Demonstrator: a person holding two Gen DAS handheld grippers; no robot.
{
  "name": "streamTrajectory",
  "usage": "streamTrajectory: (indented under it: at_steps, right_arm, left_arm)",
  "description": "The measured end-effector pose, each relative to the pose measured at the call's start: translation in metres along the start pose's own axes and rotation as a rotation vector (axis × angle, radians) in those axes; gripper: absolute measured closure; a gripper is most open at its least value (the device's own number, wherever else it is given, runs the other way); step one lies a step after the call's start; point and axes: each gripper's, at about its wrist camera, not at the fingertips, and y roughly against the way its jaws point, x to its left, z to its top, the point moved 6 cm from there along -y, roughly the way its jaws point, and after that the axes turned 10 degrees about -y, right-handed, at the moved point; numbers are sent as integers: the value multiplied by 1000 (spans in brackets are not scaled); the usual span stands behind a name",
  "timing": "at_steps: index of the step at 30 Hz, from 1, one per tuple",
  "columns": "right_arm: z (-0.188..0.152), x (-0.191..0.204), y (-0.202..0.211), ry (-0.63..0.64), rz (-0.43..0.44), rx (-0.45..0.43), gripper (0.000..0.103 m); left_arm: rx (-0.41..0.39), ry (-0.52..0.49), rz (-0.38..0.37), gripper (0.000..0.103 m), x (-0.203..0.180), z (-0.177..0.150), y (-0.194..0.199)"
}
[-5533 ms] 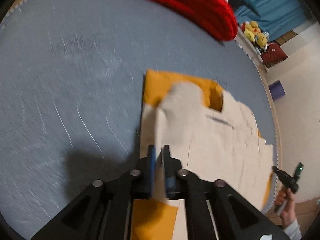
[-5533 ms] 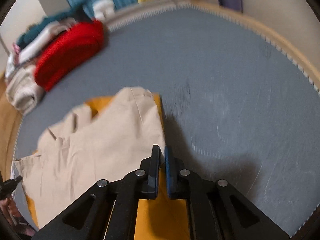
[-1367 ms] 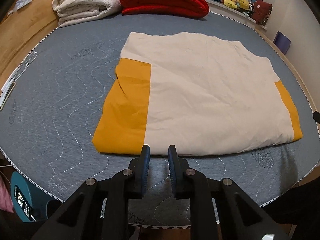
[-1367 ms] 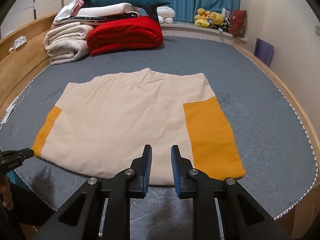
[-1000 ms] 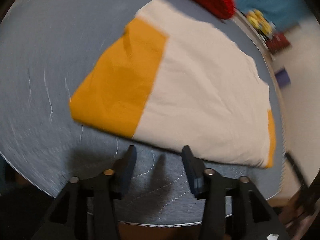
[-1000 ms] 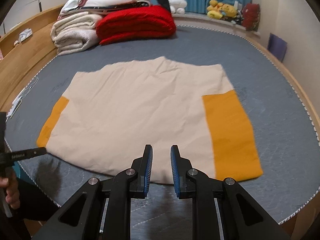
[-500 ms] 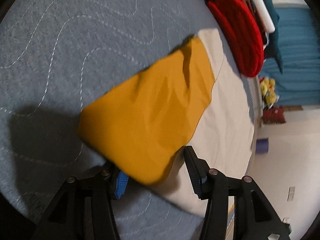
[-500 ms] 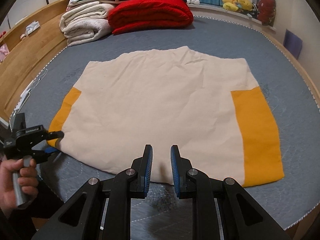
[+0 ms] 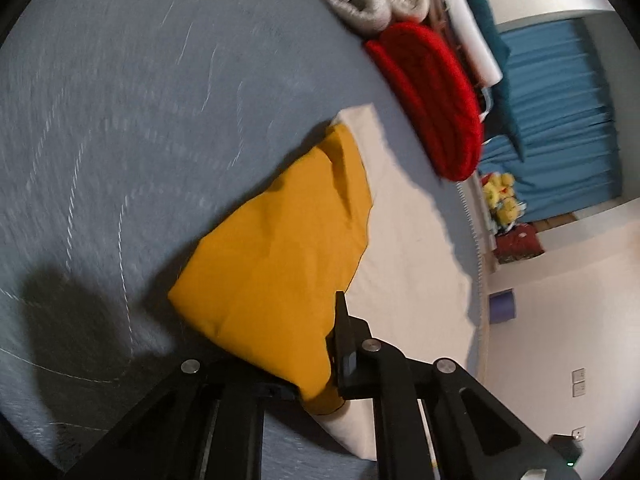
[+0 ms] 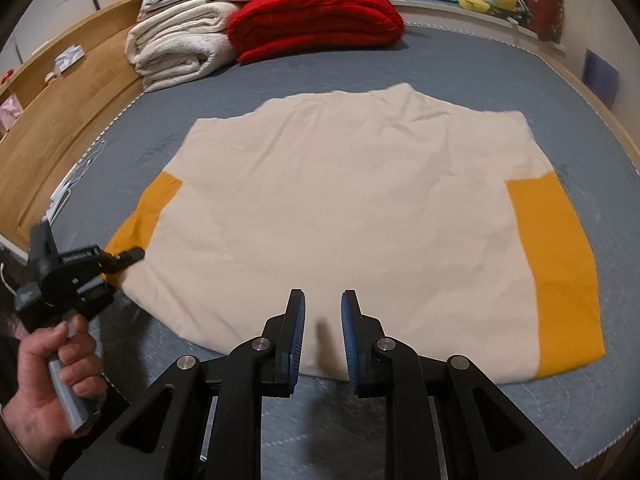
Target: Fold large clothes
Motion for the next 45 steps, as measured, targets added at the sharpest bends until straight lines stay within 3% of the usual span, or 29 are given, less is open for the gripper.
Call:
streamTrajectory:
  at_steps: [3,9,14,18,20,24,28,32,40,45]
  right_arm:
    - [1,15,-3,35,29,-6,83]
    - [-4,51,-13,119,122,23,83]
    - [-27,56,-72,150,67,227,84]
    - [-22,48,-84,83,97,264,83]
    - [-15,43,-71,66,98,229,82]
    - [9,30,-20,84,77,46,79]
    - [26,-4,32,52,59,-125,58]
    - [32,-53,86,4,47,-244,55]
    - [20,-162,147,-178,-22,-314,54]
    - [21,-222,172,-306,-51,-350,54]
  left_arm:
    - [-40,-69,40,94,-8,16,24]
    - [-56,-242,147,93,-19,17,55]
    - [-58,-450,193,93,-48,8,54]
    - [-78,-521,202,93,-68,4,57]
    - [-86,-564,205,93,-85,0,56]
    - [-96,-683,192,94,-137,-19,53]
    - [-84,-827,146,94,-200,-55,42]
    - [-43,-936,93,94,-259,-100,13]
    - [148,-1134,21,95,-342,-211,-69]
    - [311,-1231,1,95,-359,-282,-123]
